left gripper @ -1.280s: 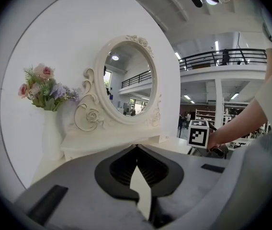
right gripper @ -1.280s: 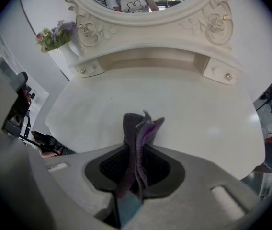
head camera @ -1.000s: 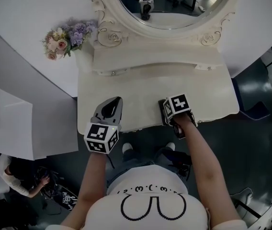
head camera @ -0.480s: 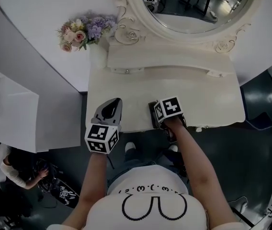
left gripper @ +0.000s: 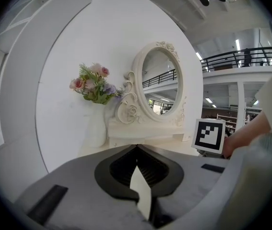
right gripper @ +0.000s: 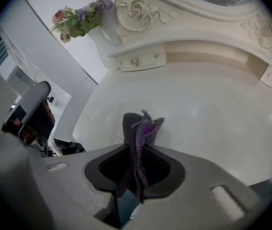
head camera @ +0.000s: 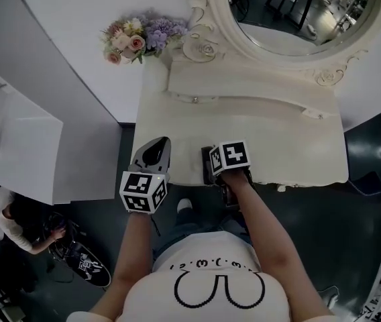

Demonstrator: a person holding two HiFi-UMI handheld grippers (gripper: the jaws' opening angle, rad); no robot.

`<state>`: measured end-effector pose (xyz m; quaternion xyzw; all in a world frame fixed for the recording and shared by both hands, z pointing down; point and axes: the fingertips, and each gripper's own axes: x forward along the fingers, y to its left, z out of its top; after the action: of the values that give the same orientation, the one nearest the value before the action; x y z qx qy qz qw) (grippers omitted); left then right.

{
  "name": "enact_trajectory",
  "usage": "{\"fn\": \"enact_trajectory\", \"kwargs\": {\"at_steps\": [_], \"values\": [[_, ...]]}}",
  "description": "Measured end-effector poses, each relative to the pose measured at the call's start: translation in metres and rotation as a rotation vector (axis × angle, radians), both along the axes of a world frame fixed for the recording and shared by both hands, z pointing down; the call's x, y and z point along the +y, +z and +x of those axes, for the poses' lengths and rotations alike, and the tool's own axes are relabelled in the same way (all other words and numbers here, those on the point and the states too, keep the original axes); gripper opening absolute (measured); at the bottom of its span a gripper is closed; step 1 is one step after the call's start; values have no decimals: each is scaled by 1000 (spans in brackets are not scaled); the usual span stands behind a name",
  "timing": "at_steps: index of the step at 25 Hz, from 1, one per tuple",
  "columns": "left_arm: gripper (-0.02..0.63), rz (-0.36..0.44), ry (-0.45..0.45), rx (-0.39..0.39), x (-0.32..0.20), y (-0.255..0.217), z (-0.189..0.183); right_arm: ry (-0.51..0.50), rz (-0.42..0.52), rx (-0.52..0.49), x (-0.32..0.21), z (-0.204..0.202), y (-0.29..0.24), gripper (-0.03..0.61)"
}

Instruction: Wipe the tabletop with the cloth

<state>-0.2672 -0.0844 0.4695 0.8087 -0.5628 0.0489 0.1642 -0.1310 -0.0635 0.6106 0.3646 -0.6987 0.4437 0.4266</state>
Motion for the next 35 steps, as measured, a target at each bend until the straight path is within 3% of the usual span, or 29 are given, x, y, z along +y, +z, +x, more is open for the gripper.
{"fn": "enact_trajectory", "kwargs": {"at_steps": [5, 12, 27, 35], "values": [[-2, -10, -56, -2, 5, 6, -26, 13, -17, -57, 3, -34, 1, 84], [-2, -30, -153, -5, 16, 14, -67, -60, 7, -61, 9, -89, 1, 84], [-2, -61, -329, -20, 47, 23, -143, -127, -50, -179, 25, -196, 3, 84], [-2, -89, -389, -24, 64, 31, -167, -223, -102, -313, 48, -256, 3, 84]]}}
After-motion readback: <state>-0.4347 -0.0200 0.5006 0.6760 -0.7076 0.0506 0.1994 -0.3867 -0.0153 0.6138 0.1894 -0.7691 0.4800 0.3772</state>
